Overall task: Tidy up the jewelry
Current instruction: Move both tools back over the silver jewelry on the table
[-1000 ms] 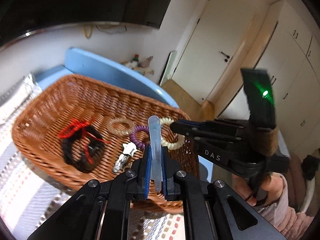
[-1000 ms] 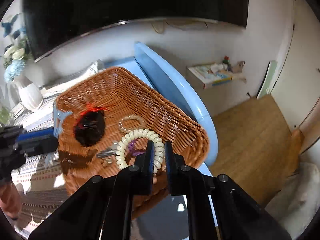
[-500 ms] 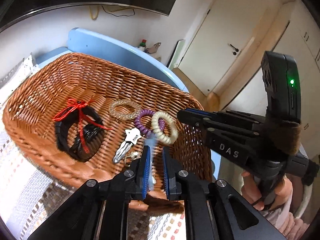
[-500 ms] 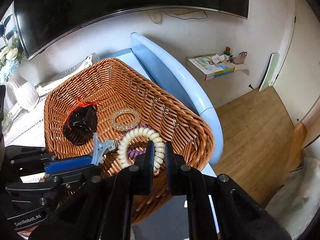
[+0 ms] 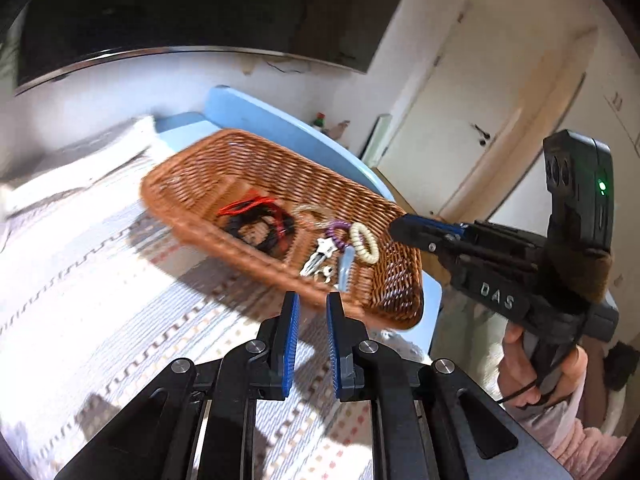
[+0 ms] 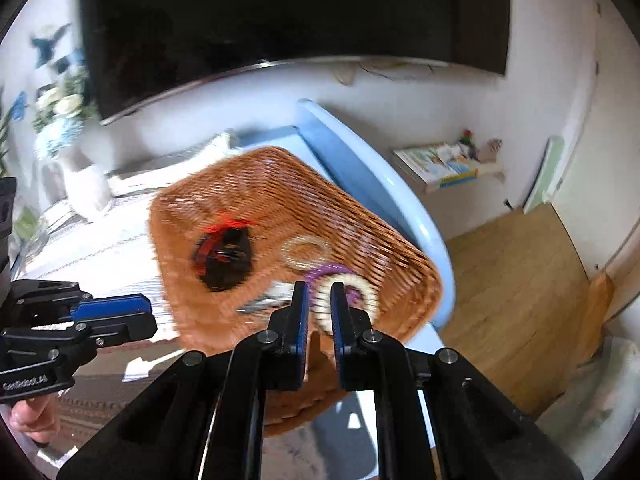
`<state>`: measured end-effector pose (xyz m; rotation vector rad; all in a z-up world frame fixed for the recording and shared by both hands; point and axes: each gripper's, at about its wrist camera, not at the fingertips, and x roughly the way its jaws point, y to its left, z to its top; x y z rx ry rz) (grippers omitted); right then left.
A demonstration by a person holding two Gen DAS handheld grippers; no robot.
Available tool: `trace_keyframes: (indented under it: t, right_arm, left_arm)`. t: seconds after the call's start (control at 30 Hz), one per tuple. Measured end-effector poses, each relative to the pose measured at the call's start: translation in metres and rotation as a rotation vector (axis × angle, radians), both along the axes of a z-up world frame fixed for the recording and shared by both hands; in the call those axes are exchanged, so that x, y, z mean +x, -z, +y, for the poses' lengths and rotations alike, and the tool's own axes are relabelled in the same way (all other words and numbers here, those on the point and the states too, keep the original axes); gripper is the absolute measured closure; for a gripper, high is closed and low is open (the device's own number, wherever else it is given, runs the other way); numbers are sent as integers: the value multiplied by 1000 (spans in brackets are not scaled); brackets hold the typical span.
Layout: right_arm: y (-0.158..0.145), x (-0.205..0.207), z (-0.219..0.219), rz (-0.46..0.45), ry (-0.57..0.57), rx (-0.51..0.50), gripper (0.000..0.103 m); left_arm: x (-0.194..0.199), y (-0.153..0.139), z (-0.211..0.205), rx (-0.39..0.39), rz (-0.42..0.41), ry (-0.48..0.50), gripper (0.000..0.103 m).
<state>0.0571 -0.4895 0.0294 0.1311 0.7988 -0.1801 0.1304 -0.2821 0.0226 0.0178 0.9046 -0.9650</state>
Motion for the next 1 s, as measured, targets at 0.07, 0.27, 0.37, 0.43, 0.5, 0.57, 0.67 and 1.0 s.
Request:
trace_keyframes:
  t: [0.07, 0.27, 0.37, 0.43, 0.5, 0.57, 0.67, 1.0]
  right_arm:
    - [-4, 2, 17, -3, -42, 0, 90]
    - [-11, 8, 93, -8, -207, 0, 90]
    - [-12, 13, 134, -1, -304, 14, 90]
    - [-10, 17, 158, 4, -367, 35, 90]
    - [-8, 22, 182, 9, -424, 57, 90]
    - [-5, 25, 201, 10, -463, 67, 85]
    - [4, 29, 225, 5, -500, 61, 63]
    - [68, 66, 254, 61, -569, 104, 63]
  left_arm:
    - [-5, -1, 23, -2, -9, -33, 90]
    - [-14, 0, 123, -22, -38, -194, 89]
    - [-16, 0, 184, -46, -29, -296, 76]
    - [-16, 1, 225, -60, -23, -371, 57]
    - [-16, 4, 264, -59, -29, -453, 54]
    - [-15, 12, 298, -47, -25, -525, 54]
    - [-12, 25, 343, -31, -9, -619, 54]
    - [-4, 80, 379, 11, 36, -694, 55]
